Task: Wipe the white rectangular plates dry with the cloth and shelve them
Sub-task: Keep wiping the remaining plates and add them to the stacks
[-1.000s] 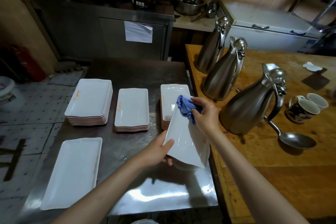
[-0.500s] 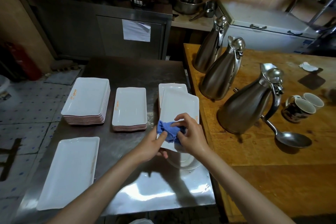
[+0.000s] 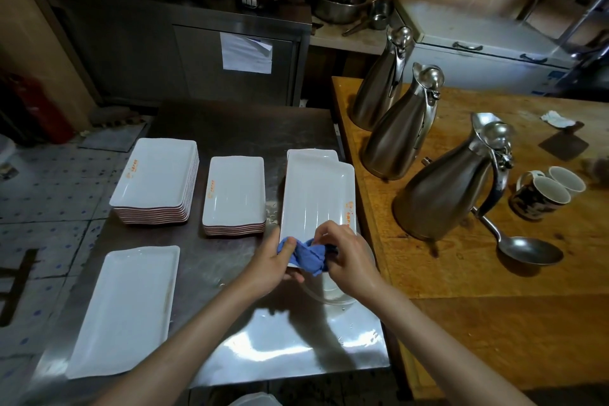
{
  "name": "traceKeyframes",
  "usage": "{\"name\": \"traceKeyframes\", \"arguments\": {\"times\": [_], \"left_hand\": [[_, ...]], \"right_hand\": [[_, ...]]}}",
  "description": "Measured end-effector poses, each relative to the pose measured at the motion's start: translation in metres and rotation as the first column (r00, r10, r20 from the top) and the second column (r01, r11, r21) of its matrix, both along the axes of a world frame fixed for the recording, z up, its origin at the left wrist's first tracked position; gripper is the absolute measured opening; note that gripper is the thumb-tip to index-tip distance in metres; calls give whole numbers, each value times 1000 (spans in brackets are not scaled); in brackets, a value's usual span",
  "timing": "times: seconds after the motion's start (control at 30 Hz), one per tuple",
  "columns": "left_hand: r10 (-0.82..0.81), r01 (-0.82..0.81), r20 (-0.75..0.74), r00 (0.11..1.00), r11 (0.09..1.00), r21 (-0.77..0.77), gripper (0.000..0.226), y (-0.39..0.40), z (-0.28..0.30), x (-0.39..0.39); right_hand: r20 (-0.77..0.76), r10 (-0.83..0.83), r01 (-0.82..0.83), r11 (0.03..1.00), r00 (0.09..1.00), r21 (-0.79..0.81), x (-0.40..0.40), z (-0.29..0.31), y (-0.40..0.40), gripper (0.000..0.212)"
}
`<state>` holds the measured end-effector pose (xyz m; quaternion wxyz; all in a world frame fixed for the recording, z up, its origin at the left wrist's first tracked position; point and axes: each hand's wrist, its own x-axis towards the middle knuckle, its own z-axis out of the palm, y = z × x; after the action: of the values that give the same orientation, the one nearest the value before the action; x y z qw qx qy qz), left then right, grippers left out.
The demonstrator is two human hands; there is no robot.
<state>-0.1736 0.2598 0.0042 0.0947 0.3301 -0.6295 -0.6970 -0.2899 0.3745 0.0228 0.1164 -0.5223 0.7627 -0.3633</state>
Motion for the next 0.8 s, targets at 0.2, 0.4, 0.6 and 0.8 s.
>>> {"name": "traceKeyframes", "arguments": {"times": [0.2, 0.4, 0.6, 0.8], "left_hand": [[87, -86, -31, 996, 996, 38, 11, 7, 1, -1], [139, -136, -17, 990, 982, 129, 25, 9, 6, -2], [157, -163, 60, 986, 978, 127, 54, 6, 6, -3], [192, -206, 89, 977, 958, 198, 58, 6, 5, -5]], "right_hand": [[-108, 22, -19, 1000, 994, 23, 1, 7, -1, 39], [-216, 54, -49, 998, 975, 30, 3, 13, -2, 35], [-253, 72, -67, 997, 965, 28, 6, 9, -3, 29], [-262, 40, -44, 999, 964, -13, 7, 8, -4, 27]]}}
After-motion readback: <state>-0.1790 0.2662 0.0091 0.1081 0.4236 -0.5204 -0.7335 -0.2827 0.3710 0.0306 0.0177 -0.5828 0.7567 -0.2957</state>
